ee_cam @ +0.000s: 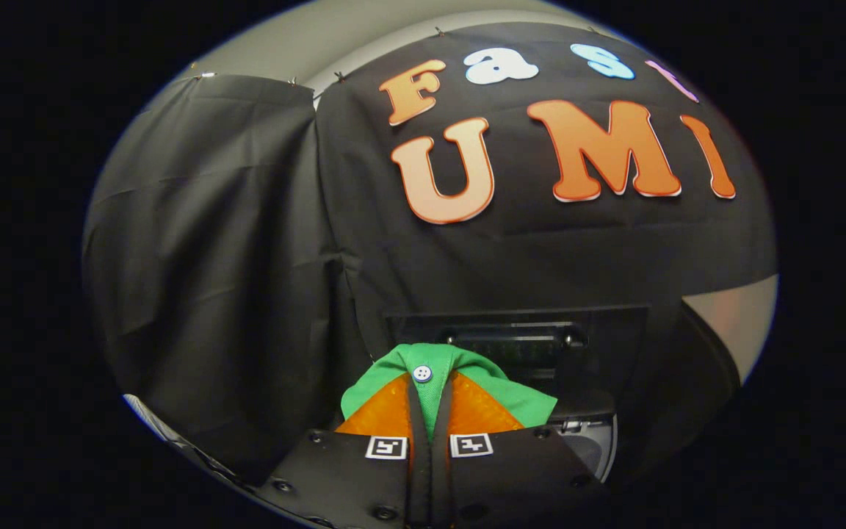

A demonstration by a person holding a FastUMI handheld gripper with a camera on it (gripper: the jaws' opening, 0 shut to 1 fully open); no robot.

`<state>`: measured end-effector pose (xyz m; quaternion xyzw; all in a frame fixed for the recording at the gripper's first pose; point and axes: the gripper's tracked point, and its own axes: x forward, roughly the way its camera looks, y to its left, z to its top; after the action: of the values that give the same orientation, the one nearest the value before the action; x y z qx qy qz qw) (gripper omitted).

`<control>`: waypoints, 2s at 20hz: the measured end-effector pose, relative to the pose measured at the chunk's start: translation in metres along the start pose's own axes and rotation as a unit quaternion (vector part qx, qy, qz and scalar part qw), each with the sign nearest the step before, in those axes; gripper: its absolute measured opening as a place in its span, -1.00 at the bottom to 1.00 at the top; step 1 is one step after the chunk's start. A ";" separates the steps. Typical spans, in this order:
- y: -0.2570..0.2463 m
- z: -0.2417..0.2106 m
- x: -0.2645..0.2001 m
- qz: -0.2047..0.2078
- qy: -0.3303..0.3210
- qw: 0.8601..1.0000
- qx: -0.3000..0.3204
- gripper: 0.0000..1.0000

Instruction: Put the clothes into the washing machine and then close the washing machine lid.

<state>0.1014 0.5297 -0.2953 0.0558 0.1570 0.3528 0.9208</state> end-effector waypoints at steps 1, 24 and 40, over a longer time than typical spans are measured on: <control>-0.006 -0.018 0.008 -0.011 0.015 1.000 0.003 -0.84; -0.090 -0.259 0.074 -0.169 0.319 0.924 0.129 -0.84; -0.095 -0.273 0.058 -0.190 0.355 0.910 0.101 1.00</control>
<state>0.1124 0.4949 -0.5883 -0.0113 0.5158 0.1500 0.8434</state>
